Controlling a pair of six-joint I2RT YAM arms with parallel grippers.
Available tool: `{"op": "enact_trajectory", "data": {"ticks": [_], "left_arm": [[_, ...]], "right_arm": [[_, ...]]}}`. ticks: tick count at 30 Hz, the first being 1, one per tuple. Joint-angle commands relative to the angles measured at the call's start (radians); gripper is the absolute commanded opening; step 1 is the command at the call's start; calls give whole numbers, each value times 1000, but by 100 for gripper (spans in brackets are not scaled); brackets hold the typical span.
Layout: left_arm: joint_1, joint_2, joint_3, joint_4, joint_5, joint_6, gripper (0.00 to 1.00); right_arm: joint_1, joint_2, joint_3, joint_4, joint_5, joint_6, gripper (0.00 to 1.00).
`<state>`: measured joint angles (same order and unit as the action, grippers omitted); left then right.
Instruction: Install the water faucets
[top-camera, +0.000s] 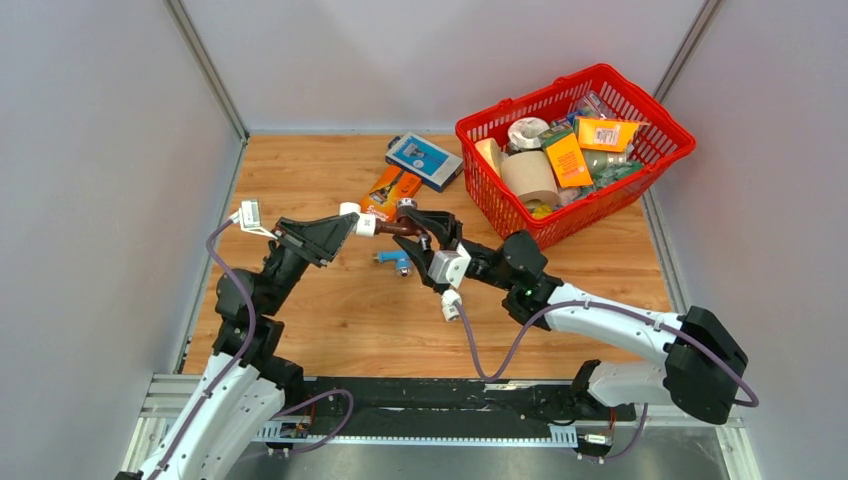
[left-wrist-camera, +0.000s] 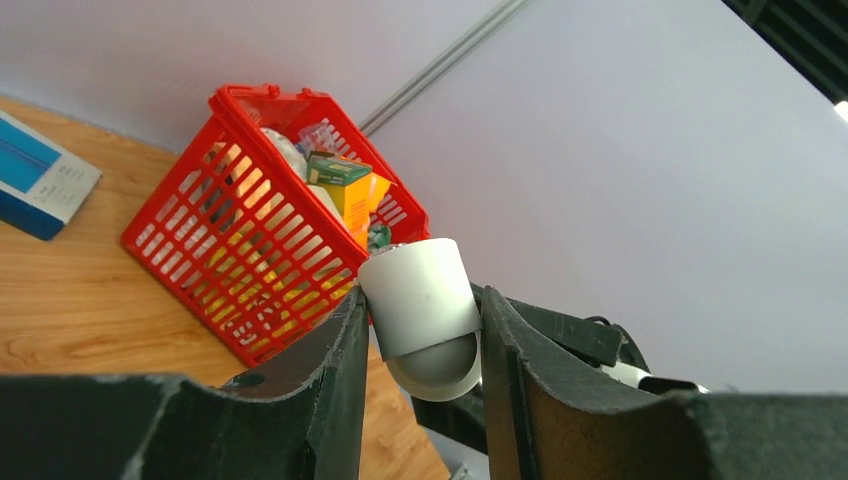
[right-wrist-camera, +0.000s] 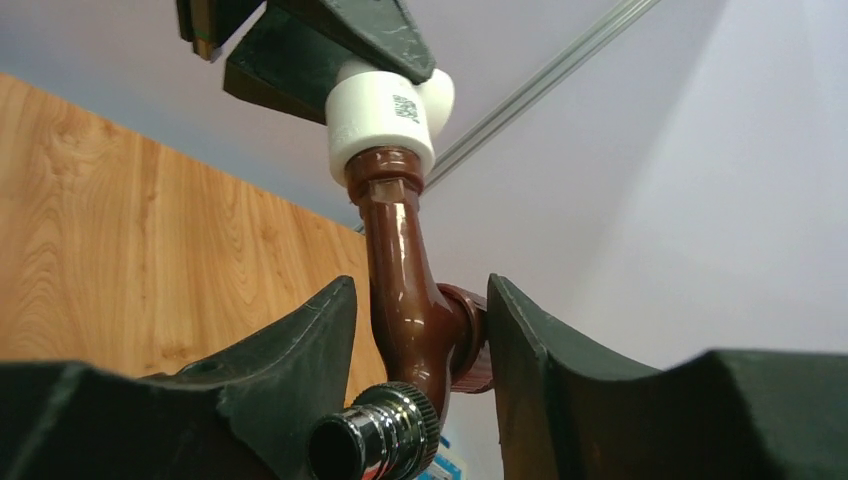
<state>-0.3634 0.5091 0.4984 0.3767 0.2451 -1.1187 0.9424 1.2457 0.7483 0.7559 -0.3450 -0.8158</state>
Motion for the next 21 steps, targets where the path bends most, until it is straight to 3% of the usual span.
{"op": "enact_trajectory", "data": {"ticks": [1,4,6,15,21], "left_arm": [[-16,-41,11,67,27,89,0],[-17,-53,9,-19,-85,196,0],[-17,-53,3,-71,-151,267,0],[-6,37,-61,-102,-404,480,0],[118,172,-172,137,-556,409,0]], "right_arm": [[49,41,11,-98,-49,122,56],[49,38,6,-98,-25,165,68],[47,21,-7,-98,7,205,100],[47,-176,-102,-182,320,391,100],[44,-304,-84,-426,665,705,100]]}}
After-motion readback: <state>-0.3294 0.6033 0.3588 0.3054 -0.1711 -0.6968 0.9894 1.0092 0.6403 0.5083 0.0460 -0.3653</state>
